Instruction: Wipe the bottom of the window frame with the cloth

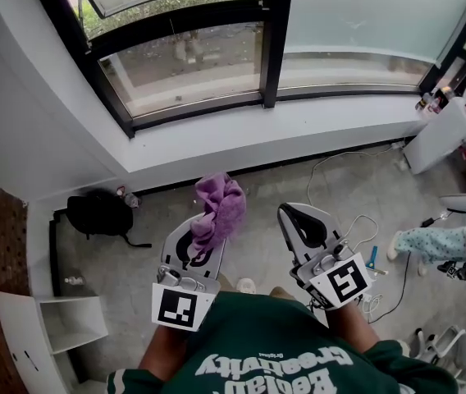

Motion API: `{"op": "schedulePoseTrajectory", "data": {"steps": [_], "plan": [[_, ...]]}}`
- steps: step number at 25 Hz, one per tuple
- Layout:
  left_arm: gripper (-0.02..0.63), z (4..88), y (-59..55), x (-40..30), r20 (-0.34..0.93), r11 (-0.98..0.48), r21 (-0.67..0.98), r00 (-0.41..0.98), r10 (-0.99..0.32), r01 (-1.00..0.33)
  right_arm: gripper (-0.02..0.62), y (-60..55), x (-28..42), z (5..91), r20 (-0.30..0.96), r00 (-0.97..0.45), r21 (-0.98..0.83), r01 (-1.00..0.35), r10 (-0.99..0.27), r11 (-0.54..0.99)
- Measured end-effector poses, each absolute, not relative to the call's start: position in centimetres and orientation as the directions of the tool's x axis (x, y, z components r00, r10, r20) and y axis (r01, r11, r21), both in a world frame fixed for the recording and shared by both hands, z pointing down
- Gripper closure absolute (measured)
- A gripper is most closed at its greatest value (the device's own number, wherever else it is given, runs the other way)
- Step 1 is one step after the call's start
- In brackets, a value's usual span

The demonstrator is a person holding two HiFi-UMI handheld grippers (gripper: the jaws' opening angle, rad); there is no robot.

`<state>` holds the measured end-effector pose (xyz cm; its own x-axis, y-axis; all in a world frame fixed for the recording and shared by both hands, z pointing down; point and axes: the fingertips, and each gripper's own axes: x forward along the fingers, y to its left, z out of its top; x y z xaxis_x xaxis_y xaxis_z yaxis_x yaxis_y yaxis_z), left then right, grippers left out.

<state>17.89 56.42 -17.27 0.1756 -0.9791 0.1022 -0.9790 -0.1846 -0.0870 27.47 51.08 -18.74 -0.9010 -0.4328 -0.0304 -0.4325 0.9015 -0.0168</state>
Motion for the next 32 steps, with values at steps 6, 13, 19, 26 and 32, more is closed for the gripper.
{"op": "schedulePoseTrajectory", "data": {"steps": [6,13,19,26,32], "plan": [[0.495,-16.8,54.8,18.6,0.107,-0.201,-0.096,0.191,-0.976,-0.975,0.581,49.8,28.1,-18.2,-0.029,-0.895,-0.024,-0.445,-0.446,0.895],[0.495,-17.7,51.0,18.2,0.08,-0.225,-0.106,0.217,-0.973,-0.969,0.581,46.9,27.7,-18.3,-0.037,-0.878,-0.042,-0.475,-0.477,0.879],[0.495,-18.1,47.3,17.1,0.073,-0.258,-0.12,0.25,-0.965,-0.959,0.581,44.0,27.2,-18.1,-0.05,-0.856,-0.057,-0.512,-0.515,0.857],[0.495,-16.6,41.2,15.0,0.064,-0.323,-0.127,0.318,-0.946,-0.938,0.581,38.8,25.1,-15.8,-0.005,-0.832,-0.063,-0.554,-0.555,0.83],[0.495,-15.9,32.8,10.9,0.073,-0.356,-0.162,0.348,-0.935,-0.92,0.581,31.0,20.6,-14.8,0.012,-0.806,-0.073,-0.591,-0.591,0.804]]}}
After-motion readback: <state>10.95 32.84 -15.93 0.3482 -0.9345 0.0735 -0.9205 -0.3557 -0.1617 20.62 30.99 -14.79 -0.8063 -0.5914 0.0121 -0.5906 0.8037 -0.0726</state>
